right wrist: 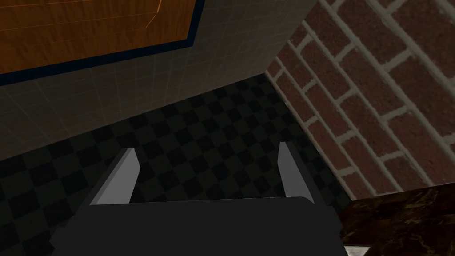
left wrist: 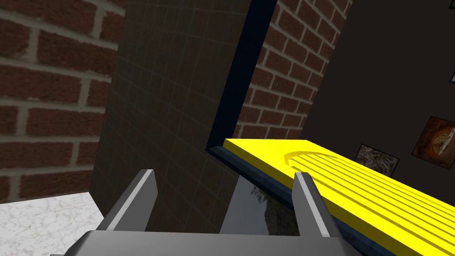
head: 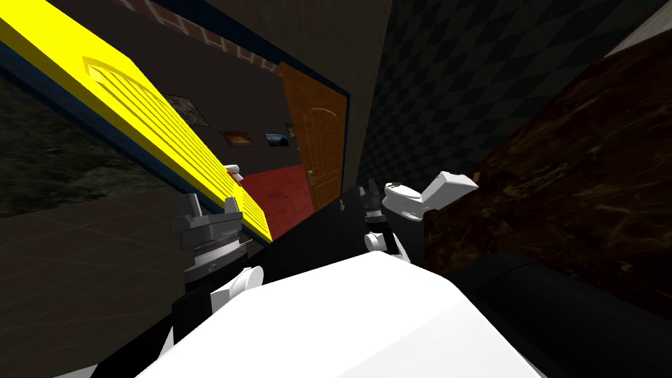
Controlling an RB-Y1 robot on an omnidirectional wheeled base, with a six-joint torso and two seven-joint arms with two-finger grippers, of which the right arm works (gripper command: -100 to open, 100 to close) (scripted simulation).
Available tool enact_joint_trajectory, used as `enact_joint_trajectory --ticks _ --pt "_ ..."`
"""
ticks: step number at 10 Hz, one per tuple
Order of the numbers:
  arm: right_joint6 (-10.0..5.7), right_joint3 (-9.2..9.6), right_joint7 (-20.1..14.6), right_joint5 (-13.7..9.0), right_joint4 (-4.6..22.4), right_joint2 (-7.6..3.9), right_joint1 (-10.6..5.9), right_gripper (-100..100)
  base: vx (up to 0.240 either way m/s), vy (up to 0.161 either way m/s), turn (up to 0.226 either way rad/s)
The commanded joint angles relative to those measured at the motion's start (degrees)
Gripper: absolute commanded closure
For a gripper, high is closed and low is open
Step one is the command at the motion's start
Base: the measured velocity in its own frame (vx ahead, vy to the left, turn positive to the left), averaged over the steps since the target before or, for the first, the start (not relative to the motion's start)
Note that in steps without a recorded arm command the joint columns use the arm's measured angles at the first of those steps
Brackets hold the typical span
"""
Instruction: Push the door open
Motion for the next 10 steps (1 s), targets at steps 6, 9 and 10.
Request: enact_joint_trajectory --ticks 6,9,10 --pt "0.24 0.14 -0.6 0.7 7.2 -0.67 -4.12 -100 0.093 -0.013 0.051" --pt "0.32 0.30 -0.9 1.1 11.0 -0.89 -6.23 -100 0.094 -0.018 0.059" --pt "0.34 0.35 -1.0 1.2 12.3 -0.97 -6.94 -100 0.098 -0.026 0.066"
